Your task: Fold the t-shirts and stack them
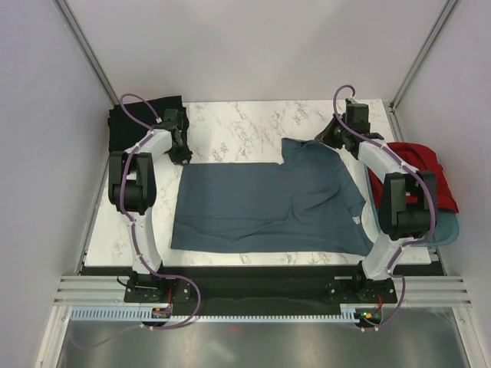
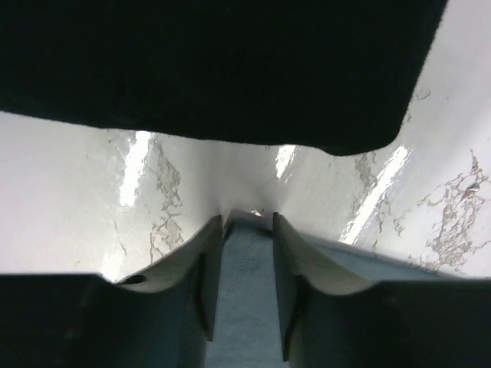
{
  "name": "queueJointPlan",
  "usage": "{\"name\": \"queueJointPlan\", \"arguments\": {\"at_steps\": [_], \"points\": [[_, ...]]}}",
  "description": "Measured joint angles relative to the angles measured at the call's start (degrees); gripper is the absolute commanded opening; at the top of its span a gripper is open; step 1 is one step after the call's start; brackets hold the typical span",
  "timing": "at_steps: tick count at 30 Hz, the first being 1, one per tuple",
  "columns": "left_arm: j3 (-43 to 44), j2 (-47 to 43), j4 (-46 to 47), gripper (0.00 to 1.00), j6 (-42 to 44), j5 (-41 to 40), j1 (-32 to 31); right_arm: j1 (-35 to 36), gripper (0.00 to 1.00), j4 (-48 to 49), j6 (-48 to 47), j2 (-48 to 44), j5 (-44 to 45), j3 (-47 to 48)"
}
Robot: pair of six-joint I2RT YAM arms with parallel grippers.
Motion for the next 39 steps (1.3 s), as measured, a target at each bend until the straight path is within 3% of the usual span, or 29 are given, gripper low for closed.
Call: {"name": "queueJointPlan", "arguments": {"at_steps": [2, 3, 6, 14, 28, 39], "points": [[-0.02, 0.00, -0.07, 0.21, -0.09, -0.07, 0.00, 0.00, 0.00, 0.00, -0.02, -0.13, 0.00, -0.24], [-0.04, 0.00, -0.17, 0.12, -0.11, -0.13, 0.00, 0.00, 0.00, 0.00, -0.02, -0.22, 0.00, -0.35], [-0.04, 0.00, -0.07, 0.02, -0.28, 0.42, 0.00, 0.00, 0.00, -0.04, -0.02, -0.50, 0.00, -0.76], [-0.94, -1.11, -0.02, 0.02, -0.26, 0.90, -0.24, 0.00, 0.00, -2.25, -0.22, -3.87, 0.02, -1.46], [-16.00, -22.80, 1.20, 0.02, -0.96, 0.87, -0.39, -0.17, 0.00, -12.90, -0.52, -30.14, 4.35, -16.13], [-24.59, -27.89, 1.70, 0.02, -0.92, 0.87, -0.39, -0.85, 0.00, -22.91, -0.66, -47.78, 8.02, -22.40]]}}
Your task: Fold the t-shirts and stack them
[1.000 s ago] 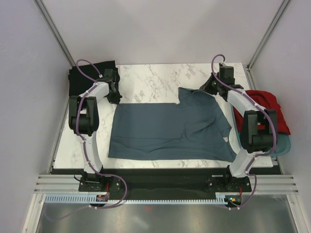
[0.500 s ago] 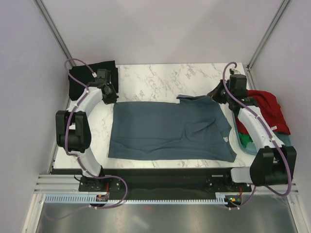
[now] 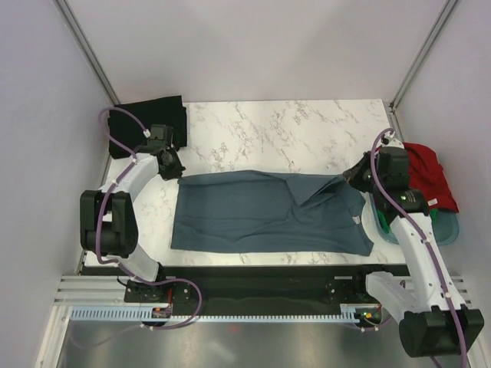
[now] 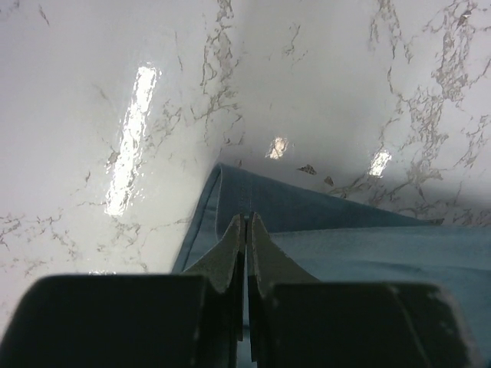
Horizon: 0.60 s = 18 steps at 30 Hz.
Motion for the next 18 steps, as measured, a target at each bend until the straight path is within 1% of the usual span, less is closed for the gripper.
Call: {"name": "queueJointPlan", "arguments": {"at_steps": [8, 18], "points": [[-1.49, -1.84, 2.05, 0.02, 0.02, -0.70, 0.00, -0.07, 0.00, -7.30, 1.27, -10.99, 1.92, -2.54], [-7.08, -5.16, 5.64, 0.02, 0.02, -5.38, -0.37, -0.09, 0.00, -16.15, 3.15, -15.93, 6.84, -2.91]]}}
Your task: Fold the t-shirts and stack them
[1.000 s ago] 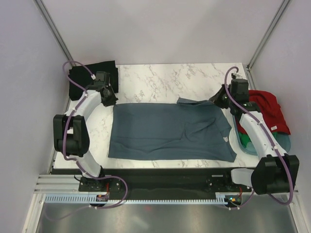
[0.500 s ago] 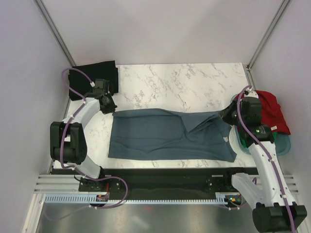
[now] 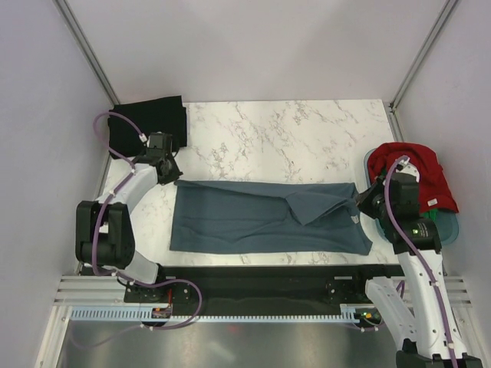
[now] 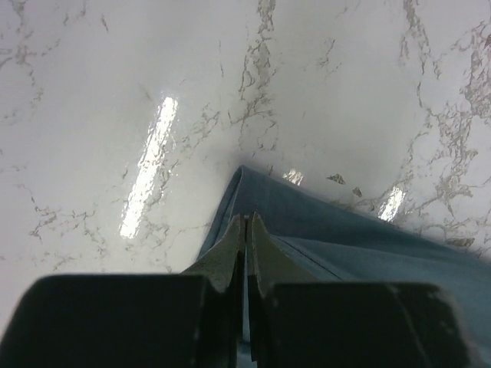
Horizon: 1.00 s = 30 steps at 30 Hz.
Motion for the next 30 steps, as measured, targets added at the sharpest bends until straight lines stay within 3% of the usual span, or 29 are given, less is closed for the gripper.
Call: {"name": "queueJointPlan", "arguments": {"at_steps": [10, 19, 22, 23, 24, 25, 26, 27, 28, 30], "points": [[-5.84, -7.63, 2.29, 0.03, -0.26, -4.44, -1.18, 0.09, 0.00, -5.64, 1.92, -4.33, 3.52, -3.30], [-11.89, -15.96, -0.11, 0.13, -5.11, -5.68, -1.20, 0.59, 0.00, -8.98, 4.09, -6.34, 7.41, -4.33], [-15.76, -19.30, -1.53, 0.27, -7.80, -5.92, -1.20, 0.94, 0.00, -9.84, 4.57, -6.64, 8.68, -4.33], [-17.22, -20.76, -2.19, 0.45, -8.61, -6.25, -1.18, 0.96, 0.00, -10.12, 4.66, -6.78, 8.90, -4.33], [-18.32, -22.03, -2.78, 0.47, -9.27, -6.64, -1.18, 0.96, 0.06, -10.45, 4.85, -6.93, 9.14, -4.33], [-19.56, -23.87, -3.65, 0.55, -10.40, -7.08, -1.18, 1.01, 0.19, -10.69, 5.14, -7.06, 9.42, -4.33], [-20.72, -25.94, -4.46, 0.75, -11.26, -7.45, -1.18, 1.05, 0.41, -10.82, 5.44, -7.10, 9.77, -4.33], [-21.57, -28.24, -5.46, 0.79, -11.93, -7.98, -1.18, 1.07, 0.89, -10.93, 5.79, -7.08, 10.08, -4.33], [-22.14, -30.67, -6.14, 0.80, -12.87, -8.57, -1.16, 1.11, 0.98, -11.08, 6.19, -7.02, 10.43, -4.31], [-22.47, -34.95, -6.78, 0.80, -13.64, -9.53, -1.07, 1.11, 0.98, -11.47, 5.92, -6.86, 10.75, -4.24]]}}
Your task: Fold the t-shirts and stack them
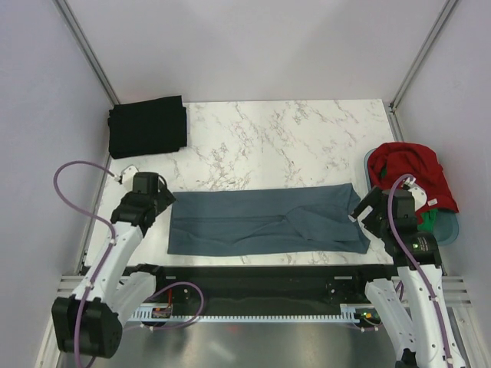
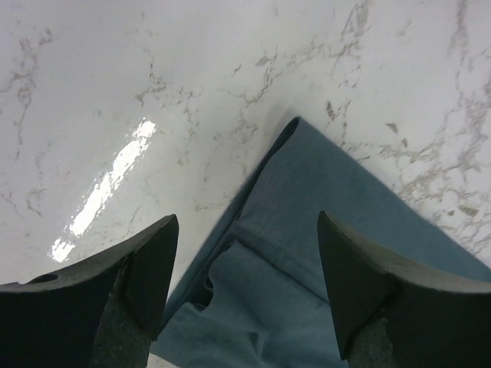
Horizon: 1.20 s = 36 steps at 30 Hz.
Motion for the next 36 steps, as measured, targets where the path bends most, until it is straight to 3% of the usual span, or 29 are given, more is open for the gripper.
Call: {"name": "queueJointPlan", "arguments": {"at_steps": [4, 8, 14, 18, 24, 31, 36], "points": [[2.12, -3.21, -0.28, 0.77, 0.26, -0.59, 0.00, 0.00, 0.98, -0.35, -0.17, 0.17, -0.48, 0.72], [6.88, 1.29, 0.28, 0.75, 1.44, 1.31, -0.94, 0.00, 0.98, 3.32, -2.03, 2.12, -7.91, 0.61], [14.40, 17.14, 2.86, 0.72, 5.11, 7.30, -11.13, 2.32, 0.98, 16.70, -1.84, 18.62, -22.97, -6.38], [18.25, 29.81, 4.26, 0.68, 7.15, 13.03, -16.52, 6.62, 0.98, 22.12, 0.63, 28.17, -26.32, -9.94], [18.40, 40.00, 3.54, 0.64, 7.39, 17.73, -18.78, 8.02, 0.98, 32.41, 3.19, 41.62, -29.18, -10.51], [17.68, 40.54, 3.65, 0.63, 7.41, 18.01, -19.56, 7.17, 0.98, 36.30, 5.40, 56.63, -36.00, -0.48], [11.61, 34.91, 5.05, 0.63, 4.42, 19.21, -21.11, 7.23, 0.98, 35.41, 4.81, 71.71, -38.66, 16.26]]}}
